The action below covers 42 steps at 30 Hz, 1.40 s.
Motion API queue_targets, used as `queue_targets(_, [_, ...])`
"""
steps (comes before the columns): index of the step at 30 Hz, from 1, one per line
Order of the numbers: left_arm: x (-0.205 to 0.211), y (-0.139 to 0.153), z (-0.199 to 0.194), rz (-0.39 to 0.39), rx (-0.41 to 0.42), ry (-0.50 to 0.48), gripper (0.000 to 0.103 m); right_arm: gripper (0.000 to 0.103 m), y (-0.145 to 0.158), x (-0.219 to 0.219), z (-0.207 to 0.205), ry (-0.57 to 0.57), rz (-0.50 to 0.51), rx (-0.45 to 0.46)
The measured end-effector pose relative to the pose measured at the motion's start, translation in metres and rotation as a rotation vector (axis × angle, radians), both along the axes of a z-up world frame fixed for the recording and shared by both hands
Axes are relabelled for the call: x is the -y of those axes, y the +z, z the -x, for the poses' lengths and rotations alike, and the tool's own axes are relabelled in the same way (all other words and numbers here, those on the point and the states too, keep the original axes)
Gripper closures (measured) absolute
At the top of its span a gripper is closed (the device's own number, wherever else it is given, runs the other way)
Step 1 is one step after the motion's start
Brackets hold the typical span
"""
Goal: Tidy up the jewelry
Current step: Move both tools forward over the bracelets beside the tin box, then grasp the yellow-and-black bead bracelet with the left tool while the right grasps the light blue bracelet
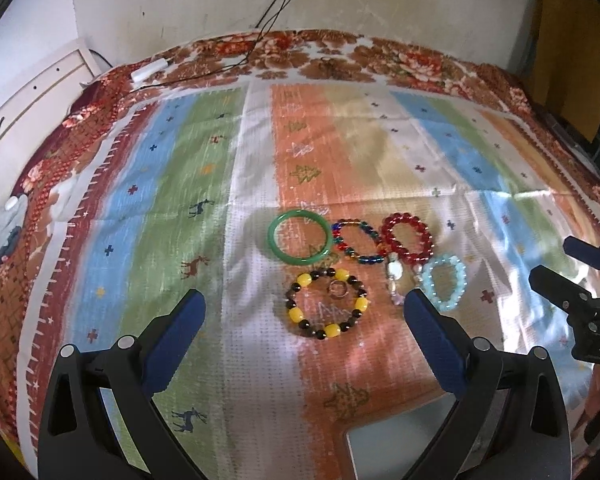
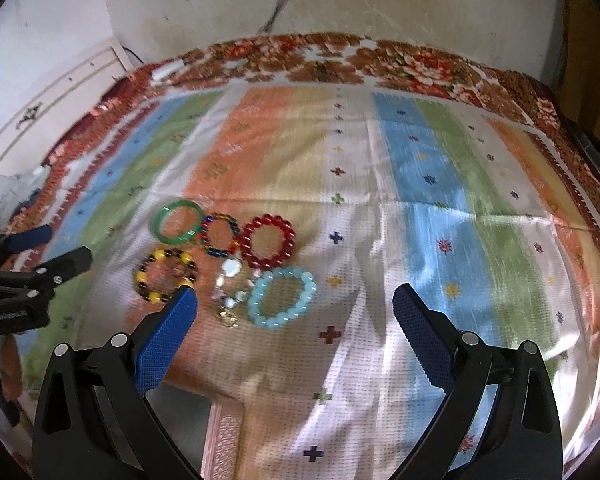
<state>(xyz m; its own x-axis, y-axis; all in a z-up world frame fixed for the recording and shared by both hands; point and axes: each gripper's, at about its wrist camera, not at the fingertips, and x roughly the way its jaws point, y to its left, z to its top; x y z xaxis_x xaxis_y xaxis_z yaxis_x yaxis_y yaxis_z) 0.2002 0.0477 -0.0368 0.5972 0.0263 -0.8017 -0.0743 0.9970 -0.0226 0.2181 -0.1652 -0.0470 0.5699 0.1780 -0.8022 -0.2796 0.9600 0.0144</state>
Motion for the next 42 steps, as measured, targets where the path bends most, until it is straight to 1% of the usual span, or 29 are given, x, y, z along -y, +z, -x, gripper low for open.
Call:
queue_targets(6, [-0.006, -0.012, -0.016, -0.004, -0.054, 0.011, 0.006, 0.004, -0.013, 0.0, -0.013, -0.013, 0.028, -0.062])
queue_targets(9, [-0.011, -0.018, -0.022, 0.004, -0.078, 0.017, 0.006, 0.004, -0.02, 0.003, -0.018, -0.03, 0.032, -0.093])
queue_targets(12, [-0.015, -0.025, -0.03, 0.018, -0.108, 0.035, 0.006, 0.004, -0.024, 0.001, -0.023, -0.018, 0.038, -0.097])
queue_targets(19, [-0.021, -0.046, -0.046, 0.041, -0.195, 0.054, 0.006, 0.004, -0.046, 0.001, -0.04, -0.032, 0.068, -0.185])
queue_targets(21, [-0.021, -0.053, -0.048, 0.05, -0.231, 0.047, 0.006, 0.004, -0.05, 0.002, -0.043, -0.031, 0.056, -0.206])
queue_targets(23, [-0.02, -0.059, -0.049, 0.051, -0.265, 0.037, 0.006, 0.004, -0.055, 0.005, -0.048, -0.042, 0.023, -0.236])
queue_targets(27, [-0.023, -0.066, -0.05, 0.054, -0.296, 0.041, 0.006, 0.004, -0.063, 0.003, -0.054, -0.04, 0.048, -0.259])
queue_targets(32, [-0.032, -0.076, -0.058, 0.095, -0.325, 0.066, 0.007, 0.004, -0.074, 0.001, -0.063, -0.04, 0.064, -0.283])
queue_targets(35, [-0.034, -0.083, -0.063, 0.109, -0.345, 0.068, 0.011, 0.004, -0.08, 0.0, -0.066, -0.038, 0.07, -0.3])
queue_targets(39, [-0.03, -0.092, -0.067, 0.088, -0.367, 0.046, 0.017, 0.004, -0.087, 0.002, -0.071, -0.046, 0.066, -0.318])
queue_targets(40, [-0.029, -0.093, -0.069, 0.083, -0.371, 0.042, 0.017, 0.007, -0.089, 0.002, -0.073, -0.047, 0.069, -0.321])
queue_targets(42, [-0.027, -0.097, -0.072, 0.071, -0.38, 0.032, 0.022, 0.015, -0.092, 0.002, -0.075, -0.05, 0.074, -0.331])
